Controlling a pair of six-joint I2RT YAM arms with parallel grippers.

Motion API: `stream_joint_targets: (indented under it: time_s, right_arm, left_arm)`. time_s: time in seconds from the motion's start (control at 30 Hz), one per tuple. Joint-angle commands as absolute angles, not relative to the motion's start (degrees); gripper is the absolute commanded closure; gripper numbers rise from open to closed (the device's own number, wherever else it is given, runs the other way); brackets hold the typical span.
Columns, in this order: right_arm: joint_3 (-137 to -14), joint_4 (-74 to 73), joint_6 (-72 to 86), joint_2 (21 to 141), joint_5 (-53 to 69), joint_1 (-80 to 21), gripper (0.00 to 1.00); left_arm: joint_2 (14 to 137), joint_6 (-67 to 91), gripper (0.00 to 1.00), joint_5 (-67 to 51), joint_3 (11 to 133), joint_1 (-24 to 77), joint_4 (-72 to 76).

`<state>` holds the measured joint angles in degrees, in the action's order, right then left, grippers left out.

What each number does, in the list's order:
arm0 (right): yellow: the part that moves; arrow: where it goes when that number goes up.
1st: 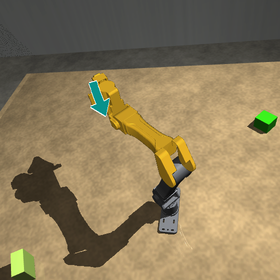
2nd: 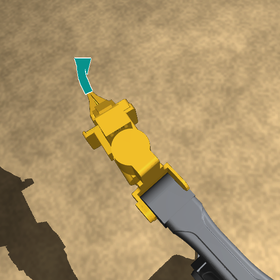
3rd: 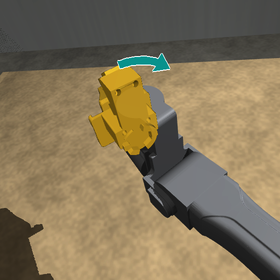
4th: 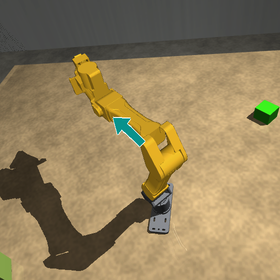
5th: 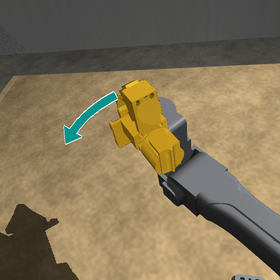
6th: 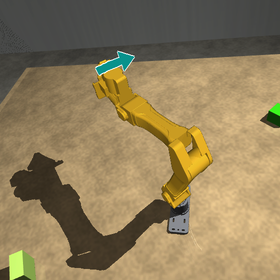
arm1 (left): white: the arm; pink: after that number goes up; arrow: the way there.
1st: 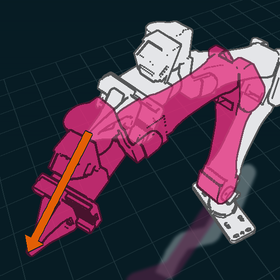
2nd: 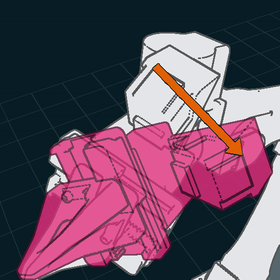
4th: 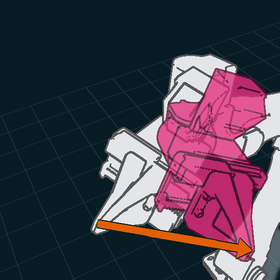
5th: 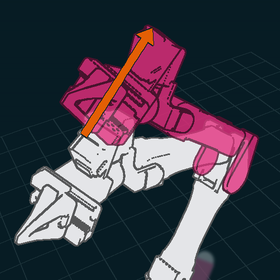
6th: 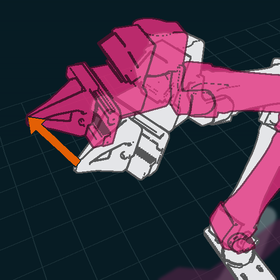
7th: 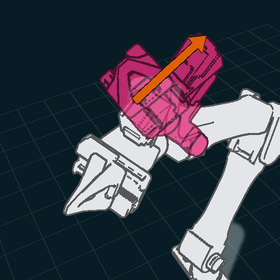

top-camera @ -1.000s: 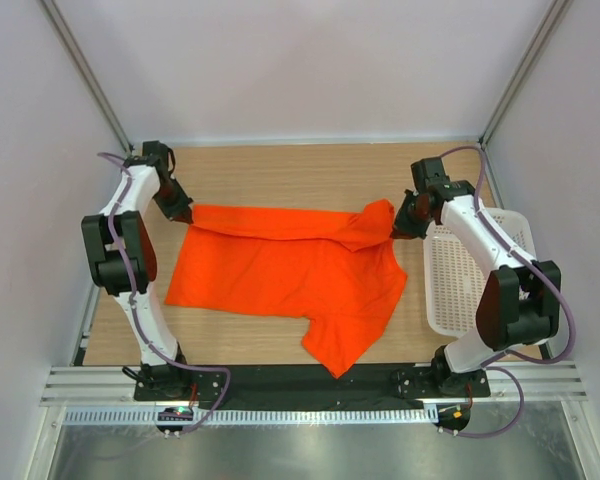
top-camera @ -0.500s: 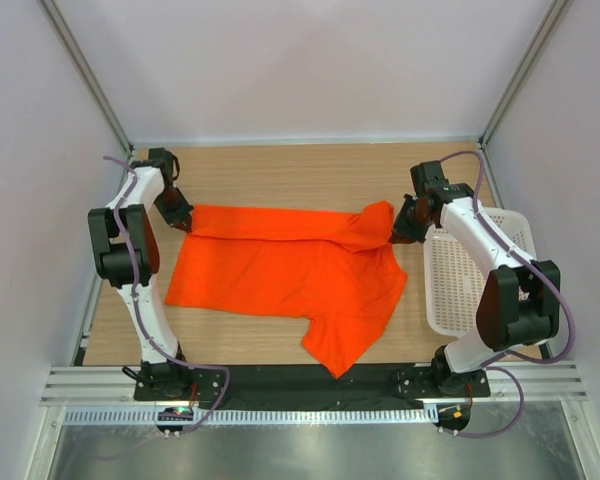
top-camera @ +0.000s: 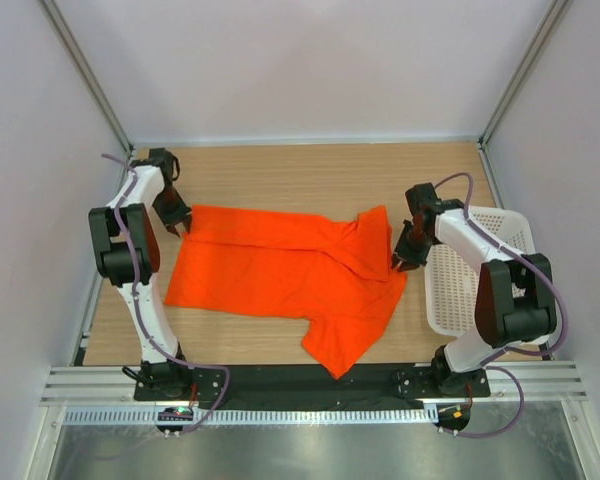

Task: Fold and stack the t-shirts
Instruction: Fold the tshirt

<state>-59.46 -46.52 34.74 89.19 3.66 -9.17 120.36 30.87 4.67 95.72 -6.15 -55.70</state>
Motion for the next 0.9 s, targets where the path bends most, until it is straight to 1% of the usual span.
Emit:
stream_joint_targets:
  time_s: [0.0,0.03,0.07,0.1,0.13,0.2,0.3,0.33,0.37,0.43,0.47,0.57,0.87]
  right_arm:
    - [-67.0,-49.1,28.3,87.5,-5.4,-9.4,0.68]
    - [-68.4,-48.5,27.3,87.5,-6.4,-9.4,0.64]
    - [-71.7,-47.3,26.8,88.8,-7.0,-9.4,0.55]
    - [-73.5,-46.4,26.0,90.4,-6.9,-9.4,0.52]
    - [-75.4,-45.4,25.8,92.2,-5.2,-9.4,0.50]
    - [-81.5,-43.0,25.9,98.6,-4.4,-9.3,0.49]
    - [-90.9,-42.4,25.7,107.2,-2.7,-9.2,0.50]
    - [-95.2,-43.0,24.7,109.2,-2.4,-9.2,0.49]
    - [-97.3,-43.3,24.3,110.8,-2.2,-9.1,0.48]
    - [-100.5,-43.9,24.1,115.2,-1.7,-8.4,0.48]
    - [-103.2,-44.3,24.3,116.5,-0.9,-8.1,0.47]
    - [-106.2,-45.2,24.7,120.7,2.1,-7.6,0.46]
    - [-103.7,-44.4,25.5,123.2,4.1,-7.4,0.44]
  left_arm:
    - [114.7,31.3,0.61,8.5,99.1,-6.7,-59.1]
    - [113.4,31.4,0.58,8.0,99.1,-6.6,-58.8]
    - [111.1,31.5,0.55,6.1,99.2,-6.6,-58.3]
    - [110.5,31.6,0.51,5.5,100.1,-6.4,-57.9]
    - [110.0,32.6,0.50,5.1,100.6,-6.3,-58.1]
    - [109.7,33.4,0.51,0.8,100.1,-6.1,-55.2]
    - [113.0,35.2,0.57,-8.2,100.4,-5.2,-50.7]
    - [114.4,35.6,0.62,-10.9,101.0,-4.8,-50.0]
    - [117.3,35.7,0.65,-14.3,101.7,-4.2,-49.3]
    - [119.3,35.6,0.69,-15.6,103.1,-3.6,-48.3]
    - [120.4,35.6,0.69,-15.3,103.1,-3.1,-48.0]
    - [121.9,35.9,0.69,-15.3,101.9,-3.0,-46.0]
    - [126.3,35.8,0.71,-14.2,100.9,-3.1,-46.6]
